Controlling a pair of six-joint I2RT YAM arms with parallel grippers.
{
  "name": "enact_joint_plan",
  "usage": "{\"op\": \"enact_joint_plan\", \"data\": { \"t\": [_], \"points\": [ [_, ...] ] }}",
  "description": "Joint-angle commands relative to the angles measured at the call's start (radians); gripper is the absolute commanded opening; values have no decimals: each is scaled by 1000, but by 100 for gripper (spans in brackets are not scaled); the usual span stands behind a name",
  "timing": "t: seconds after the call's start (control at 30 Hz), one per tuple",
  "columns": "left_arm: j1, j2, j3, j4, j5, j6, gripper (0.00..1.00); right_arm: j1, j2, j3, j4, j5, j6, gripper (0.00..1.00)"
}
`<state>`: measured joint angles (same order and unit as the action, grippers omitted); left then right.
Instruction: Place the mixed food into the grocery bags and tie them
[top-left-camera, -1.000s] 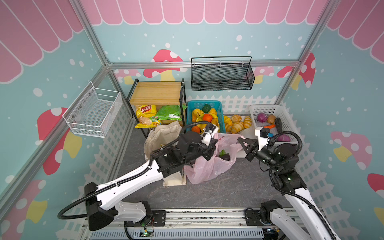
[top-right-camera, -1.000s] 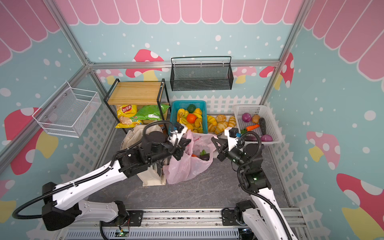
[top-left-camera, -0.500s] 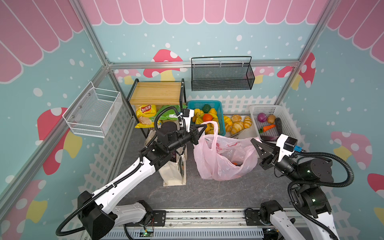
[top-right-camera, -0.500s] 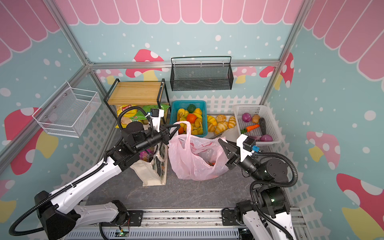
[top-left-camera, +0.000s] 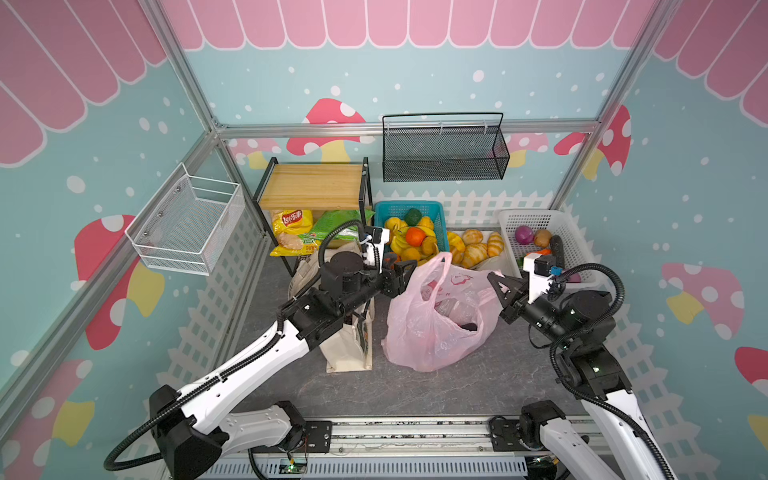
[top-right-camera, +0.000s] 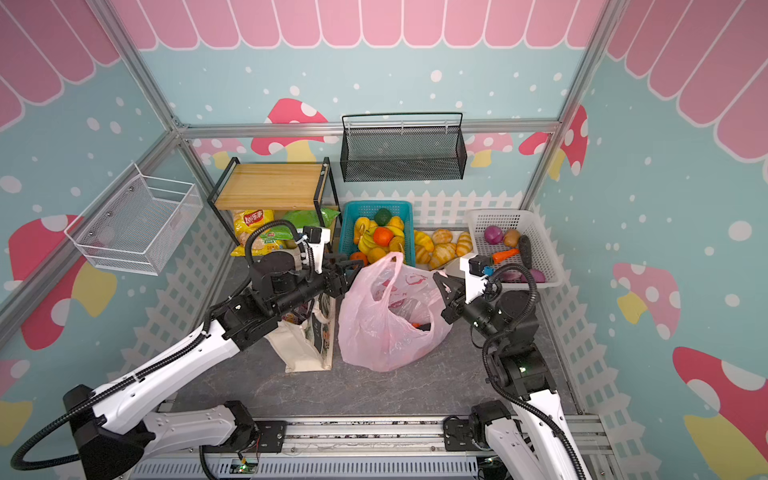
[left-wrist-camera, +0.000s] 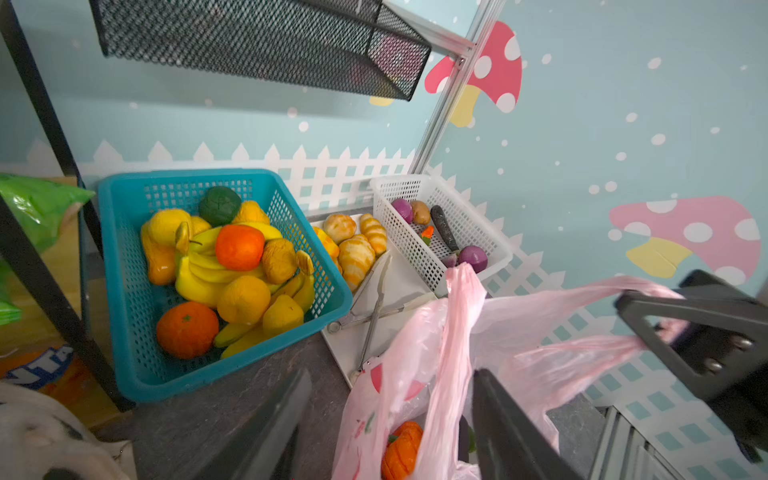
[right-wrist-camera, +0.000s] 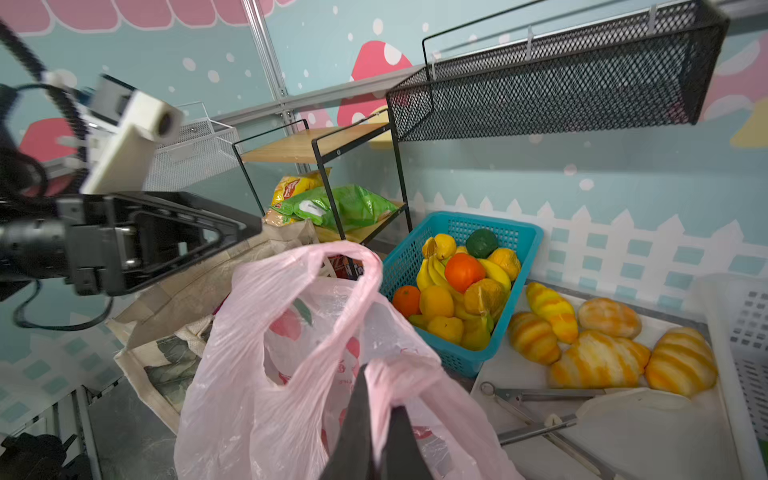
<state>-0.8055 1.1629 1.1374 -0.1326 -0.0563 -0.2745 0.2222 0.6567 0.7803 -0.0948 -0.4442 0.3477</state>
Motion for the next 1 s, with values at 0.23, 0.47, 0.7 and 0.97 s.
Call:
{"op": "enact_joint_plan", "data": {
  "t": [0.23, 0.47, 0.7, 0.97],
  "points": [
    [-279, 168, 235, -150, -409, 460, 78, -6, 15, -12, 65, 54, 47, 0],
    [-376, 299, 294, -150, -332, 586, 77, -6, 6, 0, 25, 150, 56, 0],
    [-376, 445, 364, -193, -406, 677, 76, -6, -18, -11, 15, 202, 67, 0],
    [-349, 591, 431, -191, -529, 756, 62, -6, -59, -43, 11, 258, 95, 0]
  ]
}}
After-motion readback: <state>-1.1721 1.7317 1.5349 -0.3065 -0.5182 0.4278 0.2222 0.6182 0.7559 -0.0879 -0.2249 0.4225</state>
